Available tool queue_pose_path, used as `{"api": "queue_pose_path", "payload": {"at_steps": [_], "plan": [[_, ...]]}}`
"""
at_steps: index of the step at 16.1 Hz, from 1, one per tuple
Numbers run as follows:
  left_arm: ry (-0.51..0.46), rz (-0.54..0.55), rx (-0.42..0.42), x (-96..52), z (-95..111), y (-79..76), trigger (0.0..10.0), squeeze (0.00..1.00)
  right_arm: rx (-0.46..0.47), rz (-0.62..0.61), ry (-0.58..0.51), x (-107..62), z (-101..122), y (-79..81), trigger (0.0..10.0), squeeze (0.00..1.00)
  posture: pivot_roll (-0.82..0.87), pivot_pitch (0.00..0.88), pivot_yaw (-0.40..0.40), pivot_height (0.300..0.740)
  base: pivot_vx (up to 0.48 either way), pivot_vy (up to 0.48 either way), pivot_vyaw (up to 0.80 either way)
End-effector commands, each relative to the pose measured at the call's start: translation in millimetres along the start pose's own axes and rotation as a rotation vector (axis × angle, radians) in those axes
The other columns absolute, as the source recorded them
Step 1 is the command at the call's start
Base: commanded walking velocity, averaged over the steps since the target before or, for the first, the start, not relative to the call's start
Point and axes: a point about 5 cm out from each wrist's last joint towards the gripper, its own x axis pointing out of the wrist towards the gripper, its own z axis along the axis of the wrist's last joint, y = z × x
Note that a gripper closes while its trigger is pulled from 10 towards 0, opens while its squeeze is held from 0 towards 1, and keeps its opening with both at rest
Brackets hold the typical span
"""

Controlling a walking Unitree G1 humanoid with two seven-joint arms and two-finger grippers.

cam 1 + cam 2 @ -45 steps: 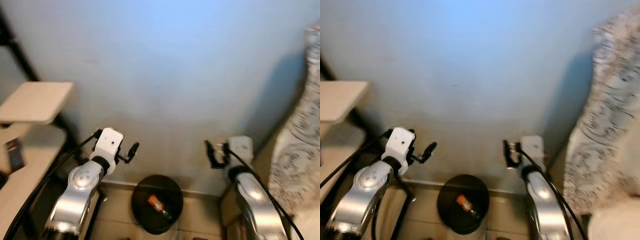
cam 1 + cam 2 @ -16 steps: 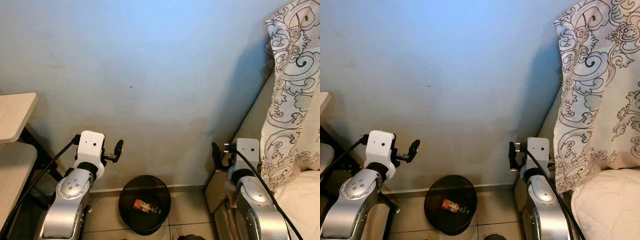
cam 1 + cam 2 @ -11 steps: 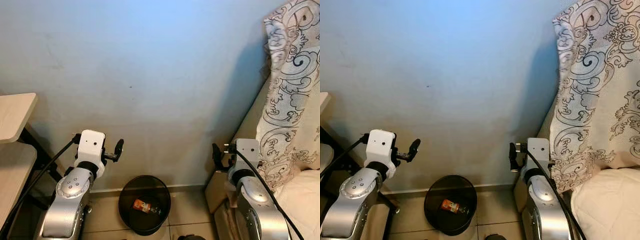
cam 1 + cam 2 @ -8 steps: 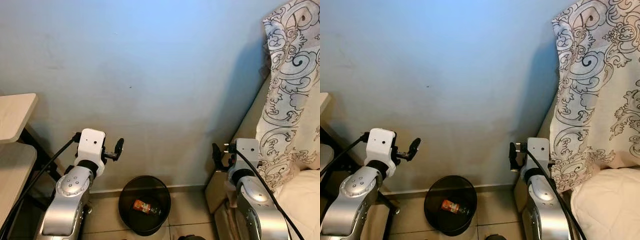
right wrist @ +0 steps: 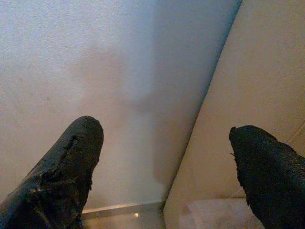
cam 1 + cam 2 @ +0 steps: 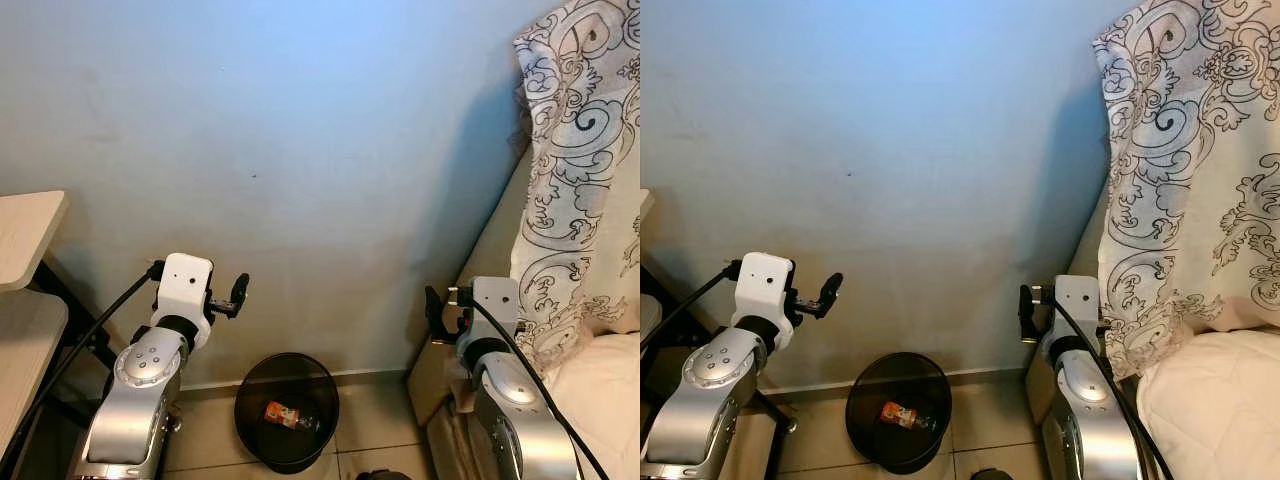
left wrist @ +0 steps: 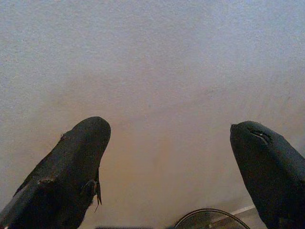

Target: Clean up the room

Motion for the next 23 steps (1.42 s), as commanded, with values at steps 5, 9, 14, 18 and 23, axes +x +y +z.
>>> {"api": "queue_pose_path", "payload": {"at_steps": [5, 9, 14, 18, 23], "plan": [[0.0, 0.001, 0.004, 1.1, -0.7, 0.1, 10.0, 0.0, -0.005, 0.007, -0.002, 3.7, 3.0, 0.5, 10.0, 1.0, -0.05, 0.0, 0.019, 0.74, -0.154, 0.0, -0.59], [0.003, 0.001, 0.004, 0.7, -1.4, 0.0, 10.0, 0.0, -0.007, 0.01, -0.001, 3.8, 3.1, 0.6, 10.0, 1.0, -0.05, 0.0, 0.019, 0.74, -0.268, 0.0, -0.59], [0.002, -0.002, 0.011, 1.2, -1.1, -0.1, 10.0, 0.0, -0.006, 0.013, 0.0, 4.6, 3.1, 1.4, 10.0, 1.0, -0.05, 0.0, 0.021, 0.74, -0.273, 0.0, -0.59], [0.001, -0.002, 0.016, 1.8, -1.1, -0.2, 10.0, 0.0, -0.005, 0.011, 0.0, 4.1, 2.6, 1.7, 10.0, 1.0, -0.05, 0.0, 0.023, 0.74, -0.062, 0.0, -0.59], [-0.007, 0.02, 0.011, 2.9, -0.5, 1.3, 10.0, 0.0, -0.004, 0.002, -0.01, 5.0, 5.0, 0.5, 10.0, 1.0, -0.05, 0.0, 0.021, 0.74, 0.0, 0.0, -0.59]]}}
